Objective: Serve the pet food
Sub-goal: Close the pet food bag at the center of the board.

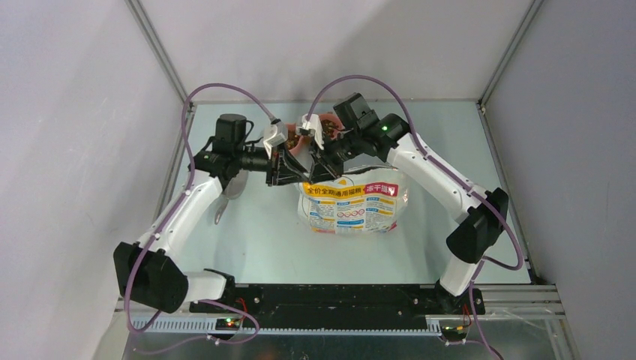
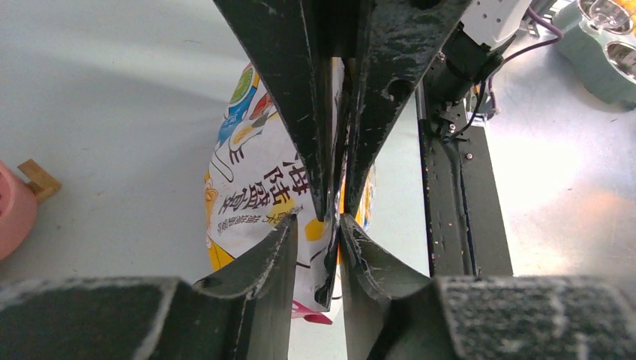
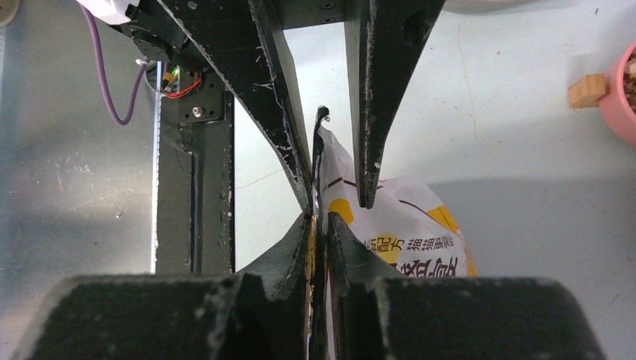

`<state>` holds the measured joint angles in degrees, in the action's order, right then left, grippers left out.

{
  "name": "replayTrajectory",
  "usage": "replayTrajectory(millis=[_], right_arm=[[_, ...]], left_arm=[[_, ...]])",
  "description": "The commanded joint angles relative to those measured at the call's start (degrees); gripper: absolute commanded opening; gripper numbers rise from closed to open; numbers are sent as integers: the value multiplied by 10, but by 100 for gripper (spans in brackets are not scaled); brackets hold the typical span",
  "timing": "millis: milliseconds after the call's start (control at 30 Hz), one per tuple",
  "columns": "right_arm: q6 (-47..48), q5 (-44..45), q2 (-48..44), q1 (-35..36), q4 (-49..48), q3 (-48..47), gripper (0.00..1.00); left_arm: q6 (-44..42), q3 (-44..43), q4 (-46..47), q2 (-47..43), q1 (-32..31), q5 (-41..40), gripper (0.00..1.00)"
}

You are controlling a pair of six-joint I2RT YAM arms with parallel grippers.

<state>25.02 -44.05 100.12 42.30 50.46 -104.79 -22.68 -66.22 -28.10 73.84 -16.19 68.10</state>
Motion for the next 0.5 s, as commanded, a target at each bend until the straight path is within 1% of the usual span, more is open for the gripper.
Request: replayTrajectory(millis=[0,33,67,100,167,233,333,467], right_arm=[[-4,-4,1,11,-12,-15,12],[-3,0,-2,10,-7,-16,7],[1,3,-3,11,-4,-18,5],[4,7,-5,11,4,-19,1],[13,19,-7,11,21,-24,0],[24,31,-8,10,44,-34,0],[46,45,-11,3,78,-46,0],[70,69,-7,-9,139,-71,0]], left_arm=[[-1,-5,27,6,-15,19,31],[-6,-5,23,9,-18,20,26],[-18,-7,13,10,-19,20,22],[-24,-8,7,13,-20,18,10],[-47,-12,-15,12,-19,11,1],[-61,-14,-29,9,-13,3,0],[-61,-9,-27,3,6,-3,0],[-52,5,-11,-7,33,-46,0]])
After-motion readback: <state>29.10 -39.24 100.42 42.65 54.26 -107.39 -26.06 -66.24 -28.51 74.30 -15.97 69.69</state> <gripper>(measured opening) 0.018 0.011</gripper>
